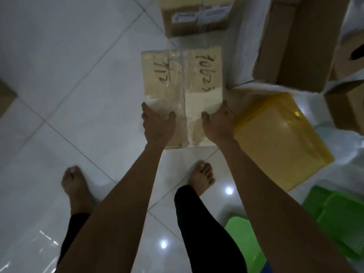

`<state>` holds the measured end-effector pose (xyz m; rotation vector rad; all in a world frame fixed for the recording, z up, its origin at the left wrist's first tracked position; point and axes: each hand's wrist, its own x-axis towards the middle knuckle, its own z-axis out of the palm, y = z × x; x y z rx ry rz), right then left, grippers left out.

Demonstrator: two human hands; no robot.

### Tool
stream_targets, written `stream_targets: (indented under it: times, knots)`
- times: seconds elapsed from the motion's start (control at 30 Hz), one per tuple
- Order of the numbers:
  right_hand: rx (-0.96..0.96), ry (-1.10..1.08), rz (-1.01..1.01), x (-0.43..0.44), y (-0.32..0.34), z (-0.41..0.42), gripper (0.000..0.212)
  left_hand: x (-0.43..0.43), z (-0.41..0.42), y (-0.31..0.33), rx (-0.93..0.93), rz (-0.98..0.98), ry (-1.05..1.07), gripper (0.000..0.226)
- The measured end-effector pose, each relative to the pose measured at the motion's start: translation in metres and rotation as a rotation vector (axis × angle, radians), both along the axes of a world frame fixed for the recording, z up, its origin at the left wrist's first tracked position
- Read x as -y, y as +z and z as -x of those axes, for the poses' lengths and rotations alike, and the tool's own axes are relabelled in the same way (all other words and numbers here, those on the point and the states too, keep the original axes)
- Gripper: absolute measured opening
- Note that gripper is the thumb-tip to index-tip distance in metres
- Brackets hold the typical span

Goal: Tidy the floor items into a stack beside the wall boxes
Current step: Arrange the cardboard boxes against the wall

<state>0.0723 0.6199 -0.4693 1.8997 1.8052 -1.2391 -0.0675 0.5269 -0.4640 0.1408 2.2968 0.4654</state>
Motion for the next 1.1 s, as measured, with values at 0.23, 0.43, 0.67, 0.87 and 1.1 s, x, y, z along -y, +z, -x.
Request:
stream_targets:
  times: [0.23,0.43,0.67,0.87,1.1]
  knots:
    - [-0.142,-0.080,-0.013,0.019,0.090,0.020,0.084,0.013,0.008,0.083,-0.156,-0.039,0.109,0.094]
    - [-0.171,0.031,-0.055,0.046,0.327,0.075,0.086,0.053,0.049,0.308,-0.221,-0.124,0.233,0.080]
    - [-0.237,0.248,-0.099,0.113,0.571,0.184,0.085,0.150,0.138,0.541,-0.269,-0.318,0.465,0.073]
    - [-0.256,0.357,-0.165,0.201,0.670,0.300,0.083,0.259,0.228,0.640,-0.310,-0.355,0.562,0.074]
    - [-0.289,0.520,-0.244,0.314,0.699,0.436,0.079,0.374,0.332,0.673,-0.325,-0.343,0.725,0.079]
